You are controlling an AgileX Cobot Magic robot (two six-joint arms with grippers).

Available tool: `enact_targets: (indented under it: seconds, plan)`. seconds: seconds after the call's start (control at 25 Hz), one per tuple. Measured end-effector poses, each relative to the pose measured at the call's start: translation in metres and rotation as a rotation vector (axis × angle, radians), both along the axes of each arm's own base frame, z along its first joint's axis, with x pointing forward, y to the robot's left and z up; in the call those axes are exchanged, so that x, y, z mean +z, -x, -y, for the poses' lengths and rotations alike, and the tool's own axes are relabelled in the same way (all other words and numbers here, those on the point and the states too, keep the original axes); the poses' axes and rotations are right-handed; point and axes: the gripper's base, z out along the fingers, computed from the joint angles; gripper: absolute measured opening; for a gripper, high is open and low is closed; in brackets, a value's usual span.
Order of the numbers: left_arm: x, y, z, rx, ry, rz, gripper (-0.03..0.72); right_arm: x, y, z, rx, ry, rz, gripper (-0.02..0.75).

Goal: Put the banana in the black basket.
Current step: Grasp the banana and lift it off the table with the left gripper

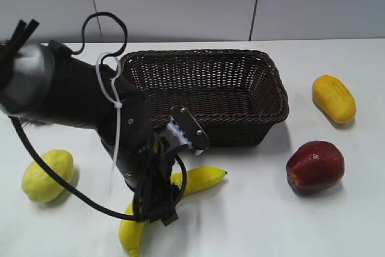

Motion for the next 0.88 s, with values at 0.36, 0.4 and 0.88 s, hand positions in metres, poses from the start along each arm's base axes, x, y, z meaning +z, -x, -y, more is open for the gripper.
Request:
enact_targets:
  seconds: [0.36, 0.4, 0.88]
  plan:
    - [0.009, 0.005, -0.003, 0.001, -0.012, -0.025, 0.309, 0.000, 0.000, 0.000, 0.000, 0.000, 0.000, 0.589]
    - [0.014, 0.006, -0.004, 0.000, -0.005, -0.020, 0.309, 0.000, 0.000, 0.000, 0.000, 0.000, 0.000, 0.589]
    - [0.087, -0.006, -0.010, -0.138, -0.007, 0.213, 0.309, 0.000, 0.000, 0.000, 0.000, 0.000, 0.000, 0.589]
